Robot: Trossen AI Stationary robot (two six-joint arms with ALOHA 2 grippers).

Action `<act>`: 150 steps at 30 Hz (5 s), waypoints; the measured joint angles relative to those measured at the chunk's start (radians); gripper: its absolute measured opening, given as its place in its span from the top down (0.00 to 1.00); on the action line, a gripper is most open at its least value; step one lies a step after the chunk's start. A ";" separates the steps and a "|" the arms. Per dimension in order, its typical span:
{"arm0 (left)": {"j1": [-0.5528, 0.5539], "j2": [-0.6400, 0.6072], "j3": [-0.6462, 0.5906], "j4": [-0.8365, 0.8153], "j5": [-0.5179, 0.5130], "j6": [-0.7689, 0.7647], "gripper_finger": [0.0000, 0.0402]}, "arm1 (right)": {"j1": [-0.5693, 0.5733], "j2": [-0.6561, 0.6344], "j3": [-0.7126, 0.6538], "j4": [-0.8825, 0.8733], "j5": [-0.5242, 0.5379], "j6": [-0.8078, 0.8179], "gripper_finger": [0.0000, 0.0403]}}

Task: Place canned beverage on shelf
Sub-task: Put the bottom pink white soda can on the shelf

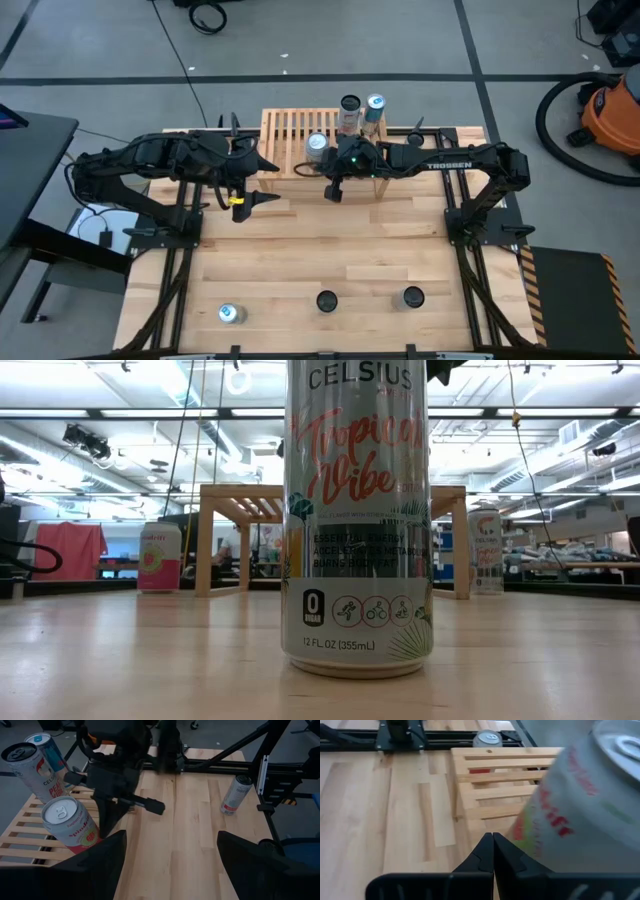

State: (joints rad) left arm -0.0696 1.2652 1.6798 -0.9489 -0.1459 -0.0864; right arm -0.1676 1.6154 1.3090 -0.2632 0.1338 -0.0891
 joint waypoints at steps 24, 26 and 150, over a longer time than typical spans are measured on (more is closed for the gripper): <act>0.000 0.000 0.000 0.002 0.000 0.004 0.22 | -0.122 0.000 0.000 0.034 -0.052 0.008 0.99; 0.000 0.000 0.000 0.002 0.000 0.004 0.22 | -0.130 0.000 0.000 0.031 -0.051 0.015 0.99; 0.483 0.434 -0.104 0.346 0.316 0.200 0.22 | 0.172 -0.491 0.000 -0.262 0.243 0.034 0.98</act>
State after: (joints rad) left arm 0.4135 1.6993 1.5761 -0.6029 0.1698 0.1139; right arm 0.0044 1.1244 1.3090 -0.5255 0.3767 -0.0555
